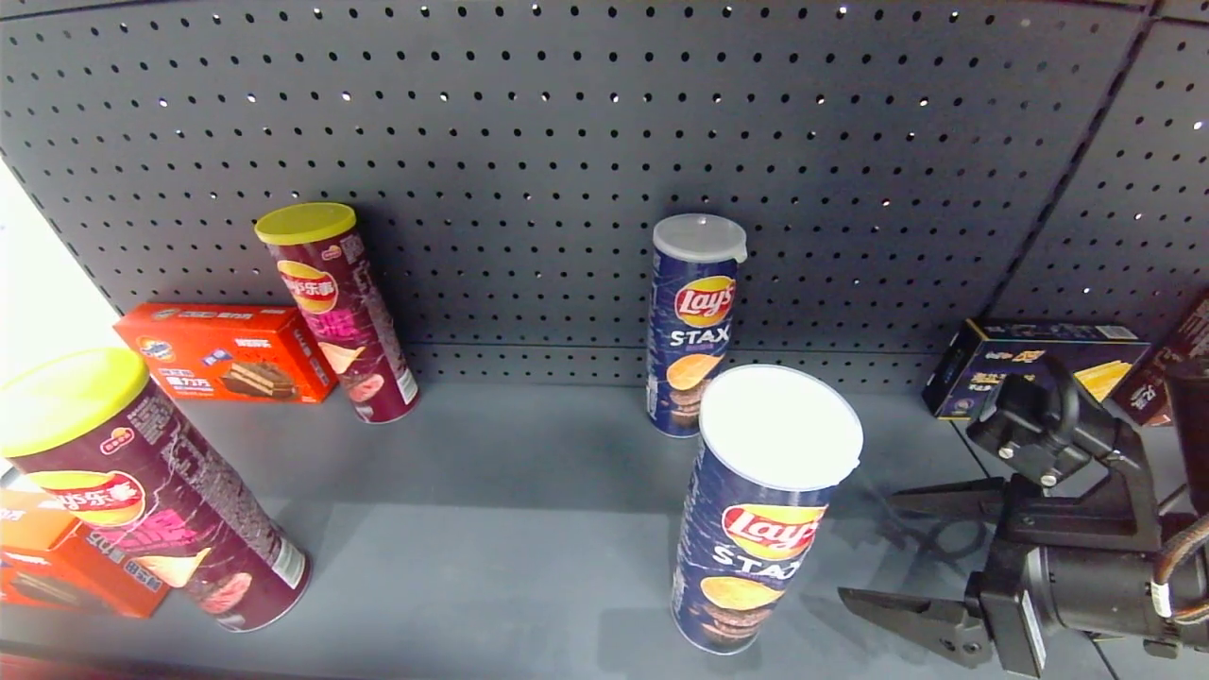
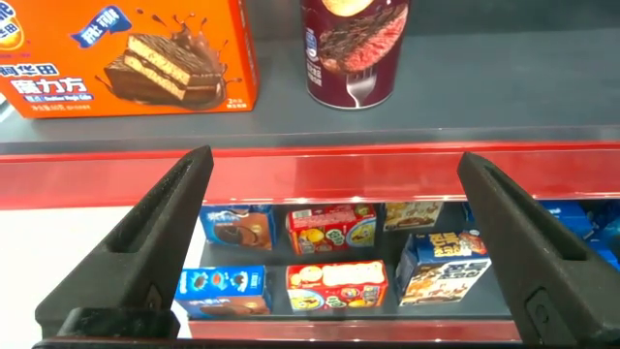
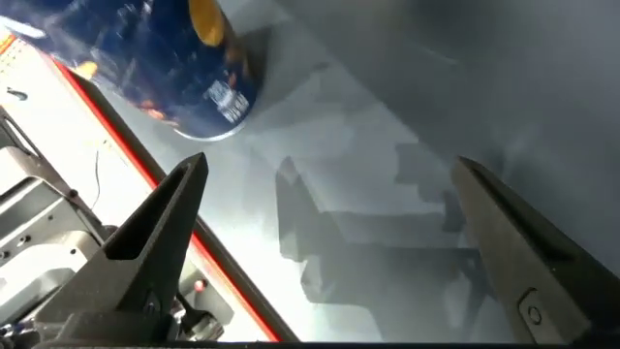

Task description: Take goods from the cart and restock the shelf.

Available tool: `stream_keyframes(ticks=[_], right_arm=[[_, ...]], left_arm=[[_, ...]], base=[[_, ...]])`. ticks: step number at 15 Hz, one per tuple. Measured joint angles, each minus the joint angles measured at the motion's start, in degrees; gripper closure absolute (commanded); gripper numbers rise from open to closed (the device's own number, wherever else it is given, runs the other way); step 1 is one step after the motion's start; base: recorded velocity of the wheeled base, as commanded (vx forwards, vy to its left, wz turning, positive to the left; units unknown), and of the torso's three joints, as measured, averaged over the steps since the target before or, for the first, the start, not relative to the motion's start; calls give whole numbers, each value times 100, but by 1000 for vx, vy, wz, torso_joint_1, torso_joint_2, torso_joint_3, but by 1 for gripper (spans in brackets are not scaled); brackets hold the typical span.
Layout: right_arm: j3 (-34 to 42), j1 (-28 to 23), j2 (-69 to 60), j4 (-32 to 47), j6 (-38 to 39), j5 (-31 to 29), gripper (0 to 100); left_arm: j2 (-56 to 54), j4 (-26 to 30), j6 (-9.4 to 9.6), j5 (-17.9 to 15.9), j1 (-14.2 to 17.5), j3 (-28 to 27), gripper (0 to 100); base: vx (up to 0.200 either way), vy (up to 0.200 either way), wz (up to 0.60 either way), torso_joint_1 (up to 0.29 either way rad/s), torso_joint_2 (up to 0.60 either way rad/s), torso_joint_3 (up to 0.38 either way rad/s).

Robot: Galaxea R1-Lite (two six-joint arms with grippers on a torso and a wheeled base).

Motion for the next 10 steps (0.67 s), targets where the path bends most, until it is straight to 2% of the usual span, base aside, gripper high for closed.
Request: stream_keyframes(ticks=[10], right_arm=[[-354,369,644,-102,0,-123,0]], left_arm=[[0,2,-7,4,0,0,0]], base=[[0,0,0,0,0,0]])
